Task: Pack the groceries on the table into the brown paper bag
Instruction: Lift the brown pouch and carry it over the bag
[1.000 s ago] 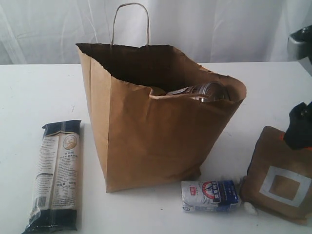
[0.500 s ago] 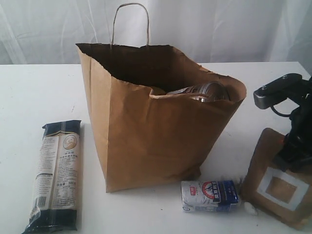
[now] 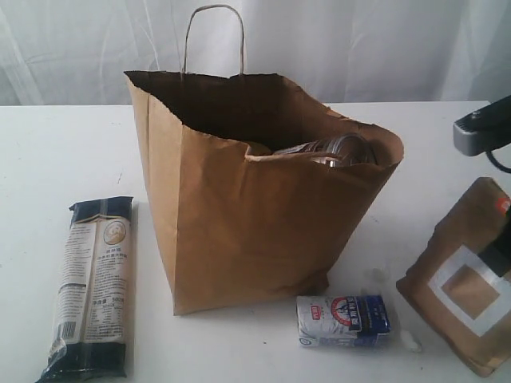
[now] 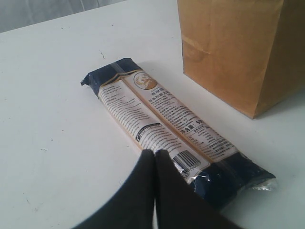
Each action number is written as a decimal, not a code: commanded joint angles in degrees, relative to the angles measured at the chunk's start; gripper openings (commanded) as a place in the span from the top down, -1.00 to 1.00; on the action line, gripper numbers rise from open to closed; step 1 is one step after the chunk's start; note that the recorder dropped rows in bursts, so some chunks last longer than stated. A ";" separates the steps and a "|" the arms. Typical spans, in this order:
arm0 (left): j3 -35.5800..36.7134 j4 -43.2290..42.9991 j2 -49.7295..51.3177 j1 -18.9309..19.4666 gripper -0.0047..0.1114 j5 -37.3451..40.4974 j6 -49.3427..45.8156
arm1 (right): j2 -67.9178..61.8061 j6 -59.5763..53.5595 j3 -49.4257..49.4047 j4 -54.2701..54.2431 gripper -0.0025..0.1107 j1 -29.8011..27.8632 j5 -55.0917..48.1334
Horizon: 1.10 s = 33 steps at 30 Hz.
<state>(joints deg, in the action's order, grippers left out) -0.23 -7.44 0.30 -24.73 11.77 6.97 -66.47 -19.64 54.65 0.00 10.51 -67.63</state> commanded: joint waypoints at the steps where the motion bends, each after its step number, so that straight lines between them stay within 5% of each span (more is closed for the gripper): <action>1: 0.23 -0.11 -0.30 0.13 0.92 -0.13 0.54 | 5.43 1.93 2.64 1.80 0.96 -0.27 -0.44; 15: 0.23 -0.11 -0.30 0.13 0.92 -0.13 0.54 | 10.25 -1.79 23.37 -0.57 0.96 0.41 0.31; 33: 0.23 -0.11 -0.30 0.13 0.92 -0.13 0.54 | -2.42 -4.43 44.20 1.50 0.96 18.21 2.19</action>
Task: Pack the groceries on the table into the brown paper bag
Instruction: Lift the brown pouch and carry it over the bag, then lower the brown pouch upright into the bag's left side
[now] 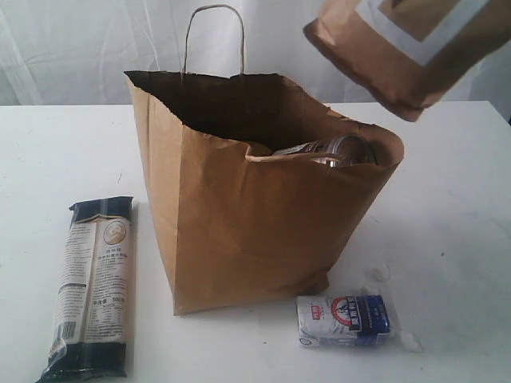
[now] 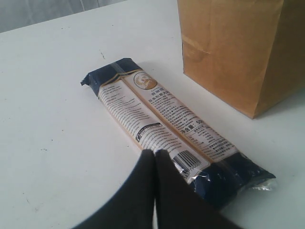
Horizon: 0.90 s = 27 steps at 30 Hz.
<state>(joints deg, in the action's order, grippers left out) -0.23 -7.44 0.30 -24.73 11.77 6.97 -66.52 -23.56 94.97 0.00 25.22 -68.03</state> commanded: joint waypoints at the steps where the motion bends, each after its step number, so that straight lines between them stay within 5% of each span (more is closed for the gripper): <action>1: 0.23 -0.11 -0.30 0.13 0.92 -0.13 0.54 | -3.26 -0.52 4.79 1.50 0.96 4.51 2.59; 16: 0.23 -0.11 -0.30 0.13 0.92 -0.13 0.54 | -15.37 -0.52 11.03 3.96 0.96 14.09 5.32; 27: 0.23 -0.11 -0.30 0.13 0.92 -0.13 0.54 | -21.07 -0.52 11.03 5.32 0.96 14.87 7.68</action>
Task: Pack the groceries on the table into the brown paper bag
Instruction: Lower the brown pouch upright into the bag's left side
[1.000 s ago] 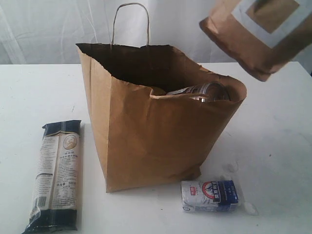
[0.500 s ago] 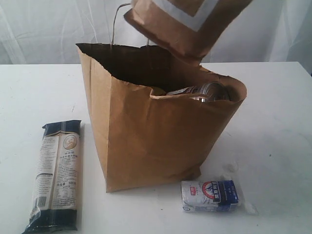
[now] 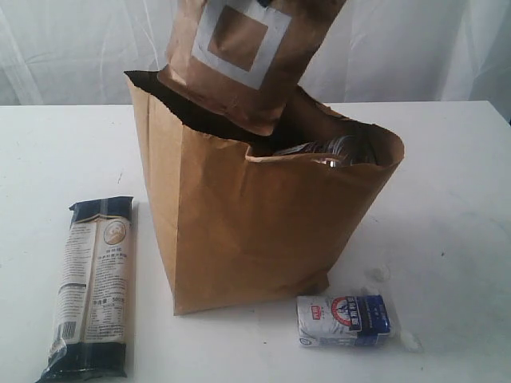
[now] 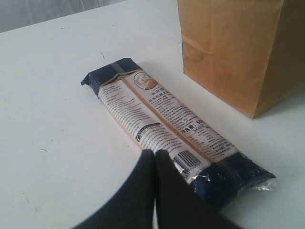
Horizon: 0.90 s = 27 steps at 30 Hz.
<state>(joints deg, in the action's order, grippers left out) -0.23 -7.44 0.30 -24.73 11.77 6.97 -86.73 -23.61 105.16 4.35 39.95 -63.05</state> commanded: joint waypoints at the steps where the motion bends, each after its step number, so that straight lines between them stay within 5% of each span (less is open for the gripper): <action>1: 0.23 -0.11 -0.30 0.13 0.92 -0.13 0.54 | -1.12 -0.47 0.84 0.97 0.96 0.13 2.31; 27: 0.23 -0.11 -0.30 0.13 0.92 -0.13 0.54 | -11.49 -0.47 -1.53 -2.36 0.96 2.30 0.15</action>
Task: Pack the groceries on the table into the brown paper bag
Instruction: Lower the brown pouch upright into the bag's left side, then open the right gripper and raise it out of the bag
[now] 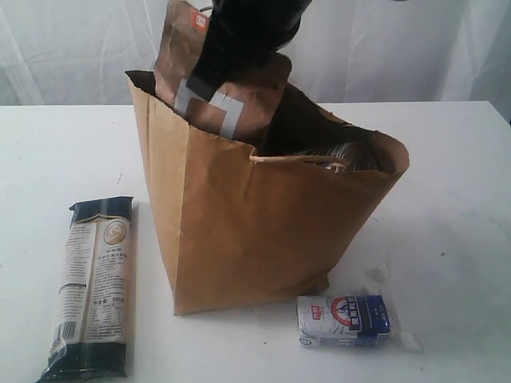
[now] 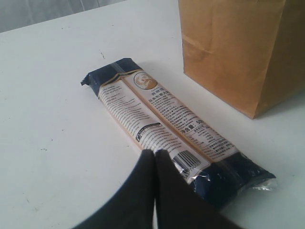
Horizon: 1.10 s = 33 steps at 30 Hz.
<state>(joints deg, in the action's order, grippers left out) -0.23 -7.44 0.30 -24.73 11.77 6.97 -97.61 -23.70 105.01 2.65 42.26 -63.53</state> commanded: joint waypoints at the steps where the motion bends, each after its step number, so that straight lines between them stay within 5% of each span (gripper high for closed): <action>1: 0.23 -0.11 -0.30 0.13 0.92 -0.13 0.54 | -1.14 -0.37 -2.29 -0.89 0.96 -0.01 0.52; 11: 0.23 -0.11 -0.30 0.13 0.92 -0.13 0.54 | -1.84 -0.51 -2.89 -2.65 0.94 0.60 -1.39; 13: 0.23 -0.11 -0.30 0.13 0.92 -0.13 0.54 | -1.31 -0.36 -2.89 -3.05 0.71 0.60 -2.71; 16: 0.23 -0.11 -0.30 0.13 0.92 -0.13 0.54 | 0.00 1.56 -2.89 -3.05 -0.14 0.60 -2.65; 18: 0.23 -0.11 -0.30 0.13 0.92 -0.13 0.54 | 0.77 2.07 -2.89 -3.05 -0.34 0.60 -1.99; 33: 0.23 -0.11 -0.30 0.13 0.92 -0.13 0.54 | 3.84 3.14 -2.89 -2.65 -0.35 0.60 -1.46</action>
<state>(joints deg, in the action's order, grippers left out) -0.23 -7.44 0.30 -24.73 11.77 6.97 -94.69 -21.10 102.23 0.00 42.88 -65.18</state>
